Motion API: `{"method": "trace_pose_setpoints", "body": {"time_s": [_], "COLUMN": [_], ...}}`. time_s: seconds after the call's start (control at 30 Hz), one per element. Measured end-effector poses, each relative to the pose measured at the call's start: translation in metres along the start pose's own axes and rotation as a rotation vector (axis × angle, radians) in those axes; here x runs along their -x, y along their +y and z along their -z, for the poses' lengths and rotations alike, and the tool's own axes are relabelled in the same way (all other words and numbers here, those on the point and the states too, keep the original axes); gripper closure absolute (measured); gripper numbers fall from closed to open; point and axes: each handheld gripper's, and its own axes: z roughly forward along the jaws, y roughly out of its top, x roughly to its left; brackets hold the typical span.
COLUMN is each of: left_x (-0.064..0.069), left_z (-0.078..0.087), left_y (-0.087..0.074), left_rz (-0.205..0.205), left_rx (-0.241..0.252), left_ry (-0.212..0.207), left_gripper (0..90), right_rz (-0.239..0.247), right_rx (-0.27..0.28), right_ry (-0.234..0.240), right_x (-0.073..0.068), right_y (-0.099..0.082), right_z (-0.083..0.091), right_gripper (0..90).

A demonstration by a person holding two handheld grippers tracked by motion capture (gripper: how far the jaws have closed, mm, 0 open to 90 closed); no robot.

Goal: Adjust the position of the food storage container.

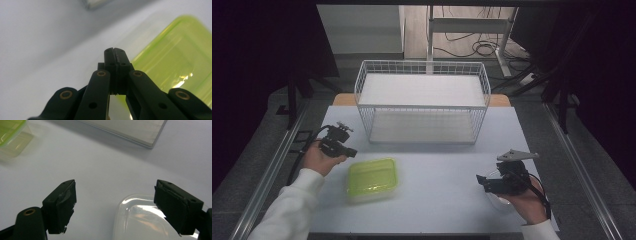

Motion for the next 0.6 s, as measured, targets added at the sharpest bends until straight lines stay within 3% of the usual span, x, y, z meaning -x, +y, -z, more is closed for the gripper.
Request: {"method": "trace_pose_setpoints", "body": {"time_s": [0.03,0.07,0.17,0.2,0.3,0.6], "left_x": [-0.003,-0.003,-0.008,-0.008,-0.008,0.001], "left_z": [0.004,0.004,0.004,0.004,0.002,-0.007], "left_y": [-0.014,-0.014,-0.041,-0.041,-0.061,-0.069], "left_rz": [0.020,0.020,0.067,0.067,0.092,0.088], "left_rx": [0.000,0.000,-0.012,-0.012,-0.025,-0.044], "left_ry": [0.002,0.002,-0.011,-0.011,-0.024,-0.043], "left_gripper": [90.0,90.0,90.0,90.0,90.0,90.0], "right_rz": [-0.001,-0.001,-0.001,-0.001,-0.004,0.008], "right_rx": [0.004,0.004,0.009,0.009,0.010,0.028], "right_ry": [0.001,0.001,0.009,0.009,0.022,0.025], "right_x": [-0.001,-0.001,-0.001,-0.001,-0.003,-0.007], "right_y": [0.001,0.001,0.002,0.002,0.002,0.007], "right_z": [0.001,0.001,0.002,0.002,0.001,0.005], "right_gripper": [18.1,18.1,18.1,18.1,18.1,18.1]}}
